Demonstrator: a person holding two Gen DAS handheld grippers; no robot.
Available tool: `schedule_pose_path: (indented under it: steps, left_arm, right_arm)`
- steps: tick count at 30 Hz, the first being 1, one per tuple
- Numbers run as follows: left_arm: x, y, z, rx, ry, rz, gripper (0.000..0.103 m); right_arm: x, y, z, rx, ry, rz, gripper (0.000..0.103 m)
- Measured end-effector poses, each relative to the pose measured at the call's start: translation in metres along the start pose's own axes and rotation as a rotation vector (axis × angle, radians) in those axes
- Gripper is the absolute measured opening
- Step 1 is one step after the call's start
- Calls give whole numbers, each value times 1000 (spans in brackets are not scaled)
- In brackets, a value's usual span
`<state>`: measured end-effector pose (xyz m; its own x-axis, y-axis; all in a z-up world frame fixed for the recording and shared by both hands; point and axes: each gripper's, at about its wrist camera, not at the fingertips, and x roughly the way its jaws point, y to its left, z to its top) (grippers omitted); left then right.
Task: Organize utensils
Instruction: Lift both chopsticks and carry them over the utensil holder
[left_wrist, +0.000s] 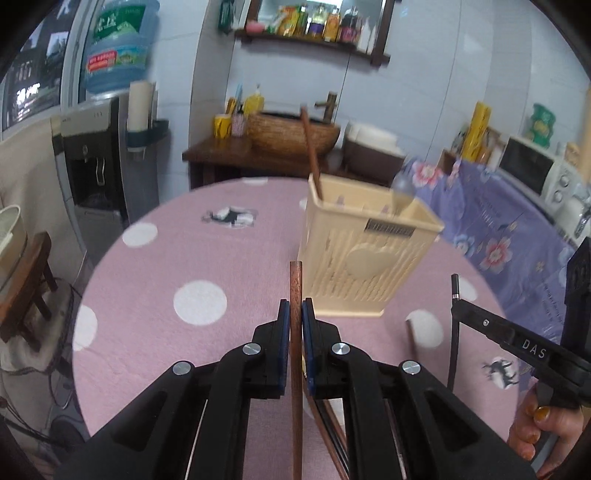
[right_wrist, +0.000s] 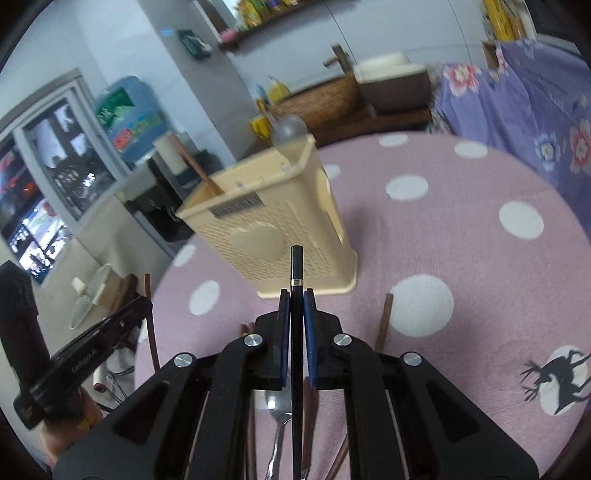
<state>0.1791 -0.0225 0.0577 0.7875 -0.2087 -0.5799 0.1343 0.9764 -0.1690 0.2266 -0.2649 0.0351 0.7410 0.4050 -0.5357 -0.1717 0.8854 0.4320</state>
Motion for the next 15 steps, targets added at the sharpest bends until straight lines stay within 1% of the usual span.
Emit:
schedule_pose_path:
  steps: [4,8,15]
  left_arm:
    - [-31,2,10,-4,-81,-18,8]
    - [-41,6,16,-11,-127,-18,8]
    - [-44,5,17,-11,-141,-33,8]
  right_arm:
    - [-37,9,7,-56,-64,51,8]
    - [-57,18,10,-101,-91,66,8]
    - [-64,26,12,-138,-83,78,8]
